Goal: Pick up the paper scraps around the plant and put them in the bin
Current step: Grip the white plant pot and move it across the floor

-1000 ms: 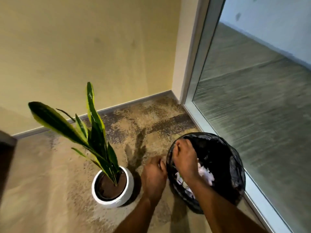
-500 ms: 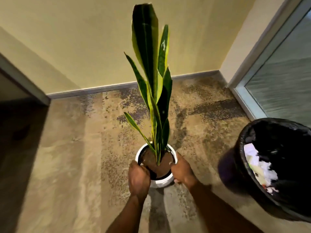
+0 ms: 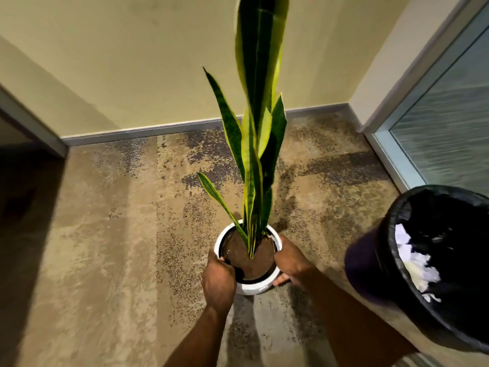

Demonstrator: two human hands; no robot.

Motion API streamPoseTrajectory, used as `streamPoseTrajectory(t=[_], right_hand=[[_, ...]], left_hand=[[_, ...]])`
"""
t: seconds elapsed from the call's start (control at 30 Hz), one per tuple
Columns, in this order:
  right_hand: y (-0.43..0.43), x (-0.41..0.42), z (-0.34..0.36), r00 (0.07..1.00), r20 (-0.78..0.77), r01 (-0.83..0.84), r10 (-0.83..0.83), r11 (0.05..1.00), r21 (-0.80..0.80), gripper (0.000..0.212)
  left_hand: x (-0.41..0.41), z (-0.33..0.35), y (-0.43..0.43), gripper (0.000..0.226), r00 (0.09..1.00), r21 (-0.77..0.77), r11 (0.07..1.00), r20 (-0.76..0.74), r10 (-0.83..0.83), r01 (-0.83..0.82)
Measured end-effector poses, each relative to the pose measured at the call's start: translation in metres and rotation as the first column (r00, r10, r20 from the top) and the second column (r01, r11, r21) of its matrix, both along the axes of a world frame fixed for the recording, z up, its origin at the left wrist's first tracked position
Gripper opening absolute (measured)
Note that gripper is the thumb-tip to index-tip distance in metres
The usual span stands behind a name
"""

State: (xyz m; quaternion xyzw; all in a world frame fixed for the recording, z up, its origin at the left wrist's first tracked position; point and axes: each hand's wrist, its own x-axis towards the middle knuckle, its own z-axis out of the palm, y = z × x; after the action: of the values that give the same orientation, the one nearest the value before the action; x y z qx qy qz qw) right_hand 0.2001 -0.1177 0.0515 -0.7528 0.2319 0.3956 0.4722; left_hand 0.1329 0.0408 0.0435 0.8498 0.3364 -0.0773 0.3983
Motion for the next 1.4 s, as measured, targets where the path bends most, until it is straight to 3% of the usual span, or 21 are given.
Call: streamPoseTrajectory(t=[0.3, 0.4, 0.53, 0.67, 0.77, 0.8, 0.87, 0.93, 1.1, 1.27, 1.4], right_hand=[[-0.005, 0.014, -0.001, 0.999, -0.051, 0.006, 0.002, 0.989, 0.151, 0.055], [-0.004, 0.015, 0.001, 1.0, -0.015, 0.002, -0.001, 0.993, 0.114, 0.065], [-0.005, 0.017, 0.01, 0.999, -0.022, -0.025, 0.026, 0.998, 0.053, 0.071], [-0.003, 0.018, 0.013, 0.995, -0.1, 0.002, 0.006, 0.997, 0.072, 0.082], [0.001, 0.017, 0.01, 0.997, -0.074, -0.01, 0.012, 1.0, 0.025, 0.081], [0.002, 0.017, 0.009, 0.999, -0.051, -0.019, 0.019, 1.0, 0.002, 0.079], [0.0, 0.017, 0.009, 1.0, -0.012, 0.001, -0.001, 1.0, -0.02, 0.073], [-0.002, 0.02, 0.018, 0.999, -0.014, 0.038, -0.039, 0.999, -0.013, 0.067], [-0.011, 0.037, 0.078, 0.99, -0.05, 0.13, -0.129, 0.991, 0.03, 0.048], [-0.023, 0.069, 0.161, 0.987, 0.092, 0.138, -0.135, 0.99, -0.02, 0.024], [-0.042, 0.116, 0.218, 0.973, -0.004, 0.23, -0.23, 0.973, 0.003, 0.043]], left_hand=[[0.004, 0.005, -0.014, 0.032, 0.997, 0.023, 0.997, -0.025, 0.076, -0.075], [0.002, 0.01, -0.012, 0.031, 0.999, -0.007, 0.999, 0.007, 0.04, -0.04], [-0.001, 0.024, -0.006, 0.037, 0.999, -0.199, 0.979, 0.04, -0.034, 0.041], [0.007, 0.032, 0.011, 0.05, 0.997, -0.466, 0.883, -0.077, 0.013, -0.047], [0.007, 0.039, 0.016, 0.046, 0.999, -0.49, 0.87, -0.047, 0.025, -0.045], [0.008, 0.043, 0.018, 0.053, 0.999, -0.488, 0.872, -0.043, 0.025, -0.043], [0.012, 0.048, 0.019, 0.091, 1.0, -0.482, 0.876, -0.025, -0.01, -0.003], [0.017, 0.056, 0.023, 0.101, 0.997, -0.485, 0.871, 0.03, -0.073, 0.078], [0.043, 0.105, 0.026, 0.096, 0.983, -0.488, 0.854, 0.06, -0.173, 0.18], [0.092, 0.186, 0.018, 0.073, 0.959, -0.427, 0.859, 0.089, -0.269, 0.281], [0.148, 0.238, -0.001, 0.052, 0.947, -0.385, 0.869, 0.043, -0.32, 0.311]])
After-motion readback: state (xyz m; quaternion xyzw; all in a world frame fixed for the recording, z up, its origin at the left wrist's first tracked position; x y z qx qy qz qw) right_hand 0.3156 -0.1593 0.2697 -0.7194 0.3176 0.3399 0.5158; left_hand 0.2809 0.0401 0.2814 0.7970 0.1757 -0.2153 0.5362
